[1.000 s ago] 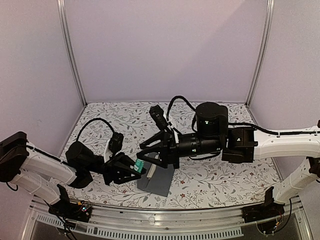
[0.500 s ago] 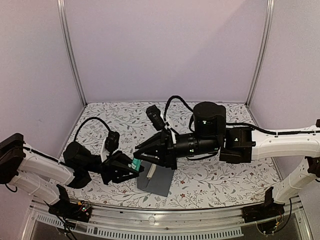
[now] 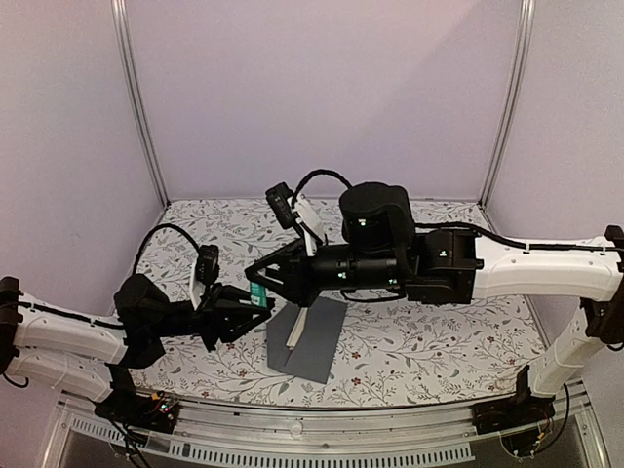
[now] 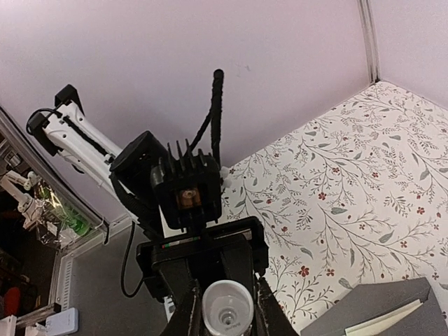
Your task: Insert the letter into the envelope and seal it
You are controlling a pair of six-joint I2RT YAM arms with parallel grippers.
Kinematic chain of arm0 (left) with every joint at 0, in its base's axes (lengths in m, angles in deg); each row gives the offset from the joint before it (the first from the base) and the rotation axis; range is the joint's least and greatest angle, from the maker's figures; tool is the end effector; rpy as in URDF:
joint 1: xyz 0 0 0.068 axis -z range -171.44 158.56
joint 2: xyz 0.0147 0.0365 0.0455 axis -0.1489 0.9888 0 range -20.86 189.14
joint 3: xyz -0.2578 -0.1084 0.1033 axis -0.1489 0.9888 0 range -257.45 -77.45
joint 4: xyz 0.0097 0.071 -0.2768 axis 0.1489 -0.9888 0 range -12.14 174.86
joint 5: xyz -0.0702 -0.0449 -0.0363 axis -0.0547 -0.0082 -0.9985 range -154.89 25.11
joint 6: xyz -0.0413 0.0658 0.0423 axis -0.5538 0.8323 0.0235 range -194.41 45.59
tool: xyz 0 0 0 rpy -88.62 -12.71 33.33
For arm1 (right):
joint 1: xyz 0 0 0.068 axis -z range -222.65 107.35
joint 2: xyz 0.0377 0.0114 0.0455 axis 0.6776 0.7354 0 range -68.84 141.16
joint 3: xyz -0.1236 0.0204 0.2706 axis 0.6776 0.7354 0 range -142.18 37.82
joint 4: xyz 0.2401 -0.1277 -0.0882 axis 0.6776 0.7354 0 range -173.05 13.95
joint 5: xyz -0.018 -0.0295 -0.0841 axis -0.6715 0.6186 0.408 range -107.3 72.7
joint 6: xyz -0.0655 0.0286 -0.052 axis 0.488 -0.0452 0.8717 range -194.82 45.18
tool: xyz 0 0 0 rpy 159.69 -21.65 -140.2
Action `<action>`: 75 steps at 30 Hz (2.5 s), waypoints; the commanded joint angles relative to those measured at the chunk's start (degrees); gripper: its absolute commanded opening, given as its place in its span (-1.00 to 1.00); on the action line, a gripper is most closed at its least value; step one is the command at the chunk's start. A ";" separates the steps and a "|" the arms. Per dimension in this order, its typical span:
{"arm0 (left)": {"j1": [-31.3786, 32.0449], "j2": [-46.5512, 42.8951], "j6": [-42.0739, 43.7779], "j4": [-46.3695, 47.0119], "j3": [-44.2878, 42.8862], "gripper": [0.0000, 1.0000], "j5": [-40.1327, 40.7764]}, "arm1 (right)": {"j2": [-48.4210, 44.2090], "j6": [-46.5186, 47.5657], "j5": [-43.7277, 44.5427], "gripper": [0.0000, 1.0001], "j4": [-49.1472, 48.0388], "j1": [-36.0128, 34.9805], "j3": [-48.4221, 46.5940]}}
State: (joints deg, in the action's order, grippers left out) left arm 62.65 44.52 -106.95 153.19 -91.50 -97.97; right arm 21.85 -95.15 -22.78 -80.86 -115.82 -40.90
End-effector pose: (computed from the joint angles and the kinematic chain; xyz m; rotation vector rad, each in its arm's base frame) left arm 0.1113 -0.2269 0.2439 0.8215 1.2825 -1.6156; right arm 0.1227 0.4316 0.3689 -0.9564 1.7580 1.2001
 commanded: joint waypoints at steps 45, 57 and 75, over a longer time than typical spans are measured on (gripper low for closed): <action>0.65 -8.27 12.56 -20.52 -2.03 -1.00 10.12 | 10.86 -13.03 24.27 0.23 21.58 -6.68 -15.72; 0.21 -10.11 7.78 -13.42 -1.24 -1.00 -6.96 | -9.84 -3.22 10.74 0.45 7.52 -6.66 2.94; 0.13 -5.53 6.41 -13.95 -4.16 -1.00 -18.02 | -0.69 7.58 -1.31 0.27 28.12 -6.63 -12.09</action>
State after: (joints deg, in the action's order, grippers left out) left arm 63.17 37.84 -101.94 141.46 -93.51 -114.91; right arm 18.42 -90.35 -23.04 -62.28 -122.20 -47.67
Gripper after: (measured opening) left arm 0.197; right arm 0.648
